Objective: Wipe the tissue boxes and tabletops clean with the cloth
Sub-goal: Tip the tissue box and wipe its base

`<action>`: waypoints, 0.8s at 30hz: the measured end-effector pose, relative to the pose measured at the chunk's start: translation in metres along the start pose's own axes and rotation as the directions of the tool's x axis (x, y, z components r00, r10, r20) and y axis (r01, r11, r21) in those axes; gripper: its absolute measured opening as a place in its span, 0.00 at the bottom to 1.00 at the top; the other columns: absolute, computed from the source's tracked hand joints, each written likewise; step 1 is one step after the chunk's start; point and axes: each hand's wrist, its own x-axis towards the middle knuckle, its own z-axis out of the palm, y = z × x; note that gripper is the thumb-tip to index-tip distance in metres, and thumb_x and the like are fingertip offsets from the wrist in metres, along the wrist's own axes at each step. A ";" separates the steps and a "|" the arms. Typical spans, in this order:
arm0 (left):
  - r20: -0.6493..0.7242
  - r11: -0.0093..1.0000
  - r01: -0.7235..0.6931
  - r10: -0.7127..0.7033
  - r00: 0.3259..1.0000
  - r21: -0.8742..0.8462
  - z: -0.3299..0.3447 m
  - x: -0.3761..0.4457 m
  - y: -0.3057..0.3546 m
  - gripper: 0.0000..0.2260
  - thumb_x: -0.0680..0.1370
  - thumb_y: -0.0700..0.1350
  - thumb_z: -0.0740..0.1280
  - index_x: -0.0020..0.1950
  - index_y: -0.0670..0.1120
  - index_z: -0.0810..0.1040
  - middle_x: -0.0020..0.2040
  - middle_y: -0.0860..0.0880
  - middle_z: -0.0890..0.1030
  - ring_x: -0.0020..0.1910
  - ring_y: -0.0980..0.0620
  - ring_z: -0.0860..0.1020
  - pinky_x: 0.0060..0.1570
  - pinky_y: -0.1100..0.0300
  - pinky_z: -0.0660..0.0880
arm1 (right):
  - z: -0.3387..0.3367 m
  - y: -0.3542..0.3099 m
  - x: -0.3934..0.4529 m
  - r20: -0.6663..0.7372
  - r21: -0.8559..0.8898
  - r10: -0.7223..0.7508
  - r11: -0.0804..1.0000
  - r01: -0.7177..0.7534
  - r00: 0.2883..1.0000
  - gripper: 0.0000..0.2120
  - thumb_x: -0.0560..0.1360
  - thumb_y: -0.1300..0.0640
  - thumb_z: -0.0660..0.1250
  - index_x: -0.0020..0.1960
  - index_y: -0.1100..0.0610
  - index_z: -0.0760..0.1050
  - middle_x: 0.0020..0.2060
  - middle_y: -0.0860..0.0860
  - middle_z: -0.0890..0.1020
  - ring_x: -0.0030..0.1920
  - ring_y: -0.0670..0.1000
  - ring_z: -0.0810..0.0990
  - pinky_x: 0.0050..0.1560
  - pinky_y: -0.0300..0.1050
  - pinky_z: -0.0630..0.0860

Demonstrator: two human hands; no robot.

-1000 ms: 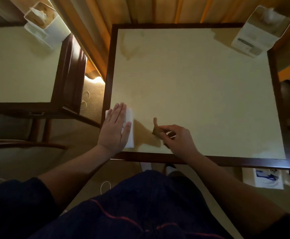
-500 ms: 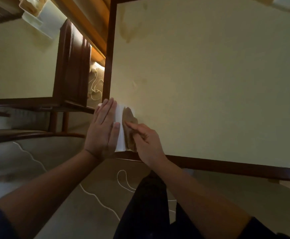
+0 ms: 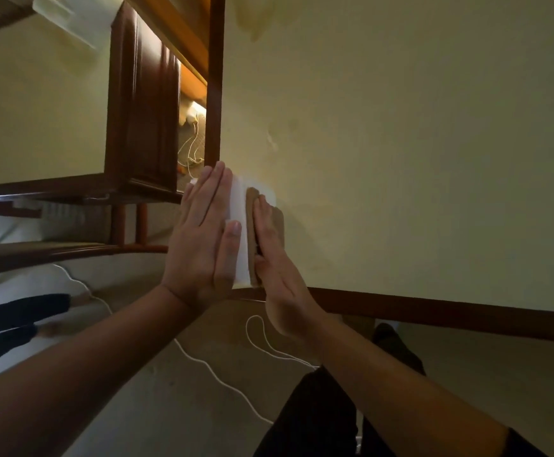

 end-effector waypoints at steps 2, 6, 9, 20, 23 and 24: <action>-0.011 1.000 -0.021 0.021 1.000 0.004 0.001 0.000 -0.002 0.29 0.85 0.51 0.49 0.82 0.37 0.59 0.83 0.42 0.59 0.84 0.48 0.54 0.82 0.50 0.49 | 0.007 0.005 0.006 -0.040 -0.037 0.002 0.999 -0.003 0.999 0.31 0.89 0.63 0.50 0.87 0.49 0.41 0.85 0.41 0.42 0.85 0.45 0.41 0.83 0.67 0.49; -0.028 0.998 -0.050 0.051 0.998 0.029 0.003 0.000 -0.006 0.28 0.85 0.51 0.50 0.81 0.36 0.61 0.82 0.41 0.62 0.83 0.45 0.57 0.82 0.52 0.50 | 0.010 0.015 0.034 -0.094 -0.192 -0.108 0.977 0.089 0.990 0.39 0.86 0.70 0.59 0.85 0.49 0.40 0.86 0.46 0.41 0.85 0.49 0.40 0.84 0.63 0.45; -0.048 0.999 -0.037 0.038 0.998 0.015 0.002 0.000 -0.005 0.29 0.86 0.55 0.49 0.81 0.37 0.62 0.82 0.41 0.63 0.83 0.46 0.58 0.82 0.54 0.50 | 0.003 0.034 0.059 -0.100 -0.212 -0.146 0.970 0.122 0.984 0.37 0.85 0.72 0.59 0.86 0.55 0.43 0.86 0.51 0.47 0.86 0.52 0.44 0.84 0.65 0.47; -0.065 0.999 -0.041 0.043 0.997 0.025 0.002 -0.002 -0.003 0.29 0.86 0.54 0.49 0.81 0.37 0.63 0.81 0.41 0.64 0.82 0.46 0.60 0.82 0.50 0.54 | 0.011 0.061 0.029 -0.106 0.140 0.095 0.987 -0.080 0.990 0.29 0.88 0.52 0.47 0.86 0.41 0.41 0.85 0.45 0.50 0.85 0.53 0.52 0.80 0.70 0.58; -0.077 0.999 -0.040 0.041 0.996 0.018 0.003 -0.001 -0.003 0.29 0.86 0.54 0.48 0.81 0.37 0.63 0.81 0.42 0.64 0.82 0.46 0.60 0.82 0.51 0.53 | 0.018 0.052 0.006 -0.126 0.172 0.141 0.978 -0.118 0.982 0.26 0.88 0.46 0.44 0.84 0.36 0.43 0.85 0.41 0.49 0.86 0.50 0.46 0.82 0.68 0.52; -0.077 0.999 -0.040 0.041 0.996 0.013 0.003 -0.001 -0.003 0.29 0.87 0.54 0.48 0.81 0.37 0.63 0.81 0.42 0.64 0.82 0.47 0.60 0.82 0.49 0.54 | 0.020 0.047 0.001 -0.131 0.154 0.138 0.981 -0.118 0.982 0.27 0.88 0.46 0.44 0.85 0.38 0.42 0.86 0.41 0.48 0.86 0.50 0.45 0.83 0.68 0.50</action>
